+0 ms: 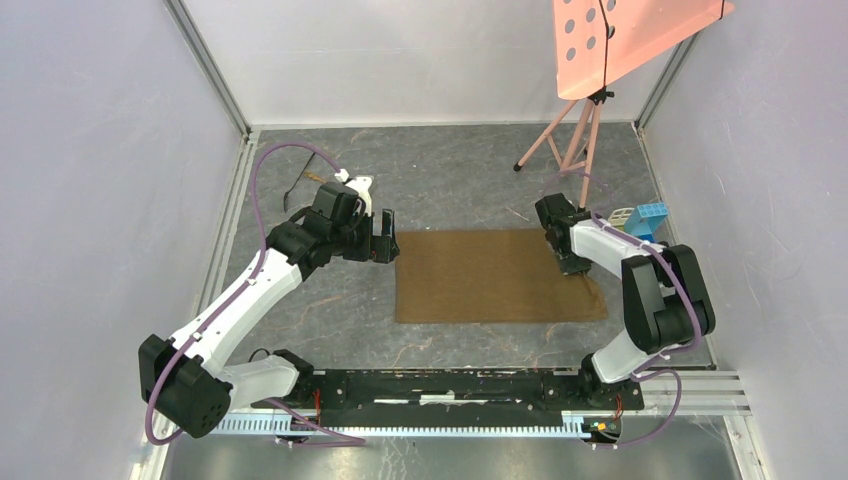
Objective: Fold the napkin into a case and place the utensils inside
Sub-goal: Pick up the rectangle-folded napkin from the center of the board, then fold the rectangle-folded napkin at the center of the board.
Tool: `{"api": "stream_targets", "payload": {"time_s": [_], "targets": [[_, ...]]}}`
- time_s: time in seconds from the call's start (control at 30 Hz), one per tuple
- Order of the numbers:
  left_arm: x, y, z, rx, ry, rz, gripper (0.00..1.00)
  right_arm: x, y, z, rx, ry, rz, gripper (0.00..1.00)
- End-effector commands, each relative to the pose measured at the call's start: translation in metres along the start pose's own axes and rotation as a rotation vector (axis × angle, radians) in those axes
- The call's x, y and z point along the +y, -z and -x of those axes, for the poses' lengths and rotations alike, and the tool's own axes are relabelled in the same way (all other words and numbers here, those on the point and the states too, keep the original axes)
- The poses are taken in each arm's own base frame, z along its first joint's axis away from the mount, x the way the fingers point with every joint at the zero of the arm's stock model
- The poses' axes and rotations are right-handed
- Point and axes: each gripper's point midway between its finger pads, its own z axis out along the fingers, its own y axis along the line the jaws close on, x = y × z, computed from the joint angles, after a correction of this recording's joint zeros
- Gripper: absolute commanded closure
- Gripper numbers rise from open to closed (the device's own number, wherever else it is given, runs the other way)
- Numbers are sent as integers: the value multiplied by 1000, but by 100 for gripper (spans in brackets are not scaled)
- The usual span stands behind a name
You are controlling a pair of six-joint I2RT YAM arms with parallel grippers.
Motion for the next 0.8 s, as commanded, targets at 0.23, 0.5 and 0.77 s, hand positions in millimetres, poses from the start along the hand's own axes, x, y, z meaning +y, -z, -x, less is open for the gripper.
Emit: {"api": "stream_targets", "payload": {"time_s": [0.23, 0.5, 0.77], "targets": [[5, 5, 15, -75, -39, 27, 0, 76, 71, 47, -162, 36, 359, 100], [12, 8, 17, -100, -32, 69, 0, 227, 154, 69, -280, 19, 960, 100], [15, 8, 18, -107, -26, 84, 0, 294, 192, 76, -285, 119, 1060, 100]]}}
